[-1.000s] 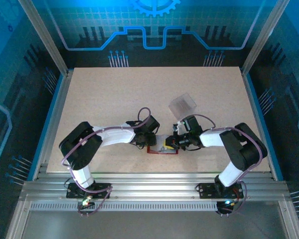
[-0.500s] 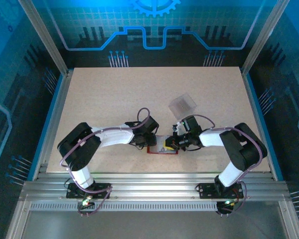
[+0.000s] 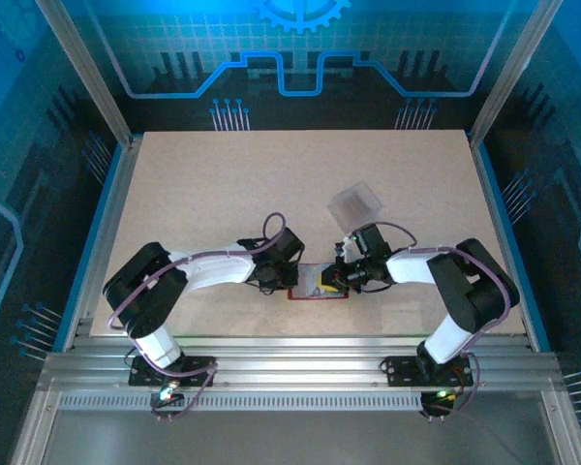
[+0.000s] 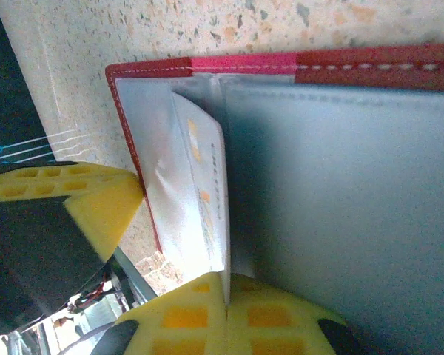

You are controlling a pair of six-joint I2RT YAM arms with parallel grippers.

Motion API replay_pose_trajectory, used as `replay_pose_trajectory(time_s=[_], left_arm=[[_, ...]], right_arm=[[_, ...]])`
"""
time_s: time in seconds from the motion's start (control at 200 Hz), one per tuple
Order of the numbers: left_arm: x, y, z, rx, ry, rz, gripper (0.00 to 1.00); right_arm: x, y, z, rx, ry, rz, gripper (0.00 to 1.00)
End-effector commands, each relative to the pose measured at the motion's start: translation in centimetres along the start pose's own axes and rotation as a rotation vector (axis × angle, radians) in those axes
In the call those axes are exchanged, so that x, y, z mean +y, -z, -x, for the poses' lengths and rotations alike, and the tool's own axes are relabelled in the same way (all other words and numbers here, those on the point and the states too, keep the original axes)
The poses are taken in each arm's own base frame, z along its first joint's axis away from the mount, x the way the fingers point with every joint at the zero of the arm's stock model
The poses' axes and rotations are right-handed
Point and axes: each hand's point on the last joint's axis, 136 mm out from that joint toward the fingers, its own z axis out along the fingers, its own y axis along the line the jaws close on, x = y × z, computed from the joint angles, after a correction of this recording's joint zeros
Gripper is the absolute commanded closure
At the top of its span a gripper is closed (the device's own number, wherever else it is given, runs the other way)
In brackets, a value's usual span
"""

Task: Put the credit cards into the card holder
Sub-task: Insert the credit card into the card slot.

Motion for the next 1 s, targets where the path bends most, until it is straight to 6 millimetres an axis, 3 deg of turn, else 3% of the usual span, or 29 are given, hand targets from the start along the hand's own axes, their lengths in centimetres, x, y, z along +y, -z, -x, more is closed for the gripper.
replay_pose_trajectory(time_s=[0.0,0.5,0.785,0.86,0.991], left_arm=[[-0.9,-1.0,-0.2,0.032,-0.002,-0.024,0.99],[0.3,-2.3,-1.3,0.058,0.017,-0.007,1.0],[0.1,-2.4,-1.4,0.061,0.018,-0.014,1.0],[0.1,-2.4,-1.4,0.063,0.017,-0.013,1.0],[0.4,-2.5,-1.5,0.061,0.024,-0.011,1.0]], right_arm=[[-2.4,-0.6,-1.3,0.033,-0.05,-0.109,1.0],[-2.3,-1.8,-1.9,0.076,-0.029,-0.114,1.0],[-0.8,-2.8,-1.7,0.085,0.028,-0.102,1.0],[-0.5,-2.7,-1.7,0.089,0.039,-0.102,0.96],[-0.4,-1.9,-1.7,0.073,0.061,-0.125,0.8]])
